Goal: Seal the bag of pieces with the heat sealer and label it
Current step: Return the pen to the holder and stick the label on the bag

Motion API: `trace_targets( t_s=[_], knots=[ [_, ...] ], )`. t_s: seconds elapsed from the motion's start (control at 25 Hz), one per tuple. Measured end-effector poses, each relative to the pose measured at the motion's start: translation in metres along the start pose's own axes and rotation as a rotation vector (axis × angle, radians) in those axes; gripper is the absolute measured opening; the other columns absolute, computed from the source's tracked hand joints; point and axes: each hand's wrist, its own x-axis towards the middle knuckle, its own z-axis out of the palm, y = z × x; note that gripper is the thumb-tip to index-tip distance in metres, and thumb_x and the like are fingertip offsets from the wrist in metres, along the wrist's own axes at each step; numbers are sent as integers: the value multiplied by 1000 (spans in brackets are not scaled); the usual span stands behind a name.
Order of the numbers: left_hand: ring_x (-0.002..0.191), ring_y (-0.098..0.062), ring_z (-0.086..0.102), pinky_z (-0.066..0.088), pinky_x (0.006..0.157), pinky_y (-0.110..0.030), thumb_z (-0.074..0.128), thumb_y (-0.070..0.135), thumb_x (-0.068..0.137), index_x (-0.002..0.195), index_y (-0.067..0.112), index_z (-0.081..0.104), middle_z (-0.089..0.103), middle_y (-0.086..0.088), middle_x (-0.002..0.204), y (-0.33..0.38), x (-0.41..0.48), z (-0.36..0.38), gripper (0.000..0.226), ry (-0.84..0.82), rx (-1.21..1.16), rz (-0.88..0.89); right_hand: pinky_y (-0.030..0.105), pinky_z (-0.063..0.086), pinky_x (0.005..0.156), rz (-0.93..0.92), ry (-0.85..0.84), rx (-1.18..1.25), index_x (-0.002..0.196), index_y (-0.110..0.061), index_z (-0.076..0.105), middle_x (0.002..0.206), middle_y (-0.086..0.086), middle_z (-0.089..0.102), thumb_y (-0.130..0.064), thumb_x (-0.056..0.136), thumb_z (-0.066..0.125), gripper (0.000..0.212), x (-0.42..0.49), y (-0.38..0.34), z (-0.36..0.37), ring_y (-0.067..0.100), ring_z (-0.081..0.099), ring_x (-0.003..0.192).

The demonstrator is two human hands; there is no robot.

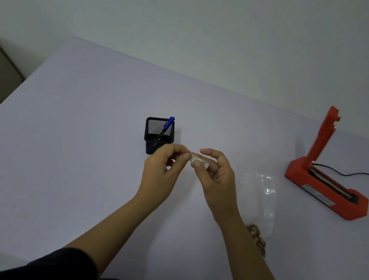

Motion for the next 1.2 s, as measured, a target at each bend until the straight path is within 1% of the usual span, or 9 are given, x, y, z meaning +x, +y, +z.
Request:
trace_targets(
  t_s=[0.08,0.2,0.36,0.52,0.68,0.76,0.92,1.08,1.2],
  knots=[
    [82,-15,60,52,74,-28,53,17,94,91,26,60,64,5,87,0,2,-2,12,-51,-16,-43,25,54,80,17,-26,33,103,-25,57,94,-1,71,-12,94,51,16,1,0,-3,22,68,88],
    [78,-12,55,47,70,-23,49,19,95,87,30,58,61,5,84,3,4,-6,16,-85,-67,-89,24,53,84,122,-65,249,106,-26,58,103,-4,69,-20,101,33,26,3,2,-5,12,66,89],
    [78,3,50,41,63,-10,54,17,93,85,31,57,57,13,87,5,1,-8,16,-112,34,9,23,52,80,47,-72,-29,105,-25,64,106,-2,67,-9,93,53,23,3,8,-3,11,63,90],
    [78,5,49,39,66,-5,59,16,90,84,22,62,55,13,84,5,-2,-7,9,-88,81,58,16,51,72,52,-78,-17,98,-26,65,101,7,69,-13,89,60,17,3,8,-2,7,65,82],
    [79,4,50,41,65,-8,58,16,90,81,29,60,56,13,84,5,-3,-7,16,-101,115,99,15,50,70,50,-102,-86,93,-20,63,89,1,68,-16,90,59,7,5,10,-4,3,62,77],
    [79,1,53,44,67,-13,57,17,91,81,35,58,59,11,87,3,-2,-10,21,-116,78,42,15,50,72,24,-81,-93,91,-18,61,86,-3,67,-16,92,57,5,6,12,-5,1,62,78],
    [77,-11,57,46,76,-28,58,15,90,84,22,67,64,3,79,-7,7,-33,13,-115,-130,-202,20,54,75,24,19,-64,86,-21,64,82,-3,69,-15,91,59,9,11,21,-10,13,67,81],
    [69,-11,59,46,69,-23,60,12,89,78,20,69,66,-4,74,-20,16,-67,16,-73,-57,-308,22,54,69,56,108,-213,86,-20,68,77,-1,70,-16,88,63,7,18,46,-12,16,67,75],
    [70,-14,61,47,68,-29,62,16,86,76,23,70,69,-5,73,-31,14,-79,15,-6,51,-390,13,46,57,78,147,-458,94,-16,71,74,-1,70,-20,86,64,11,24,77,8,13,62,64]
  ],
)
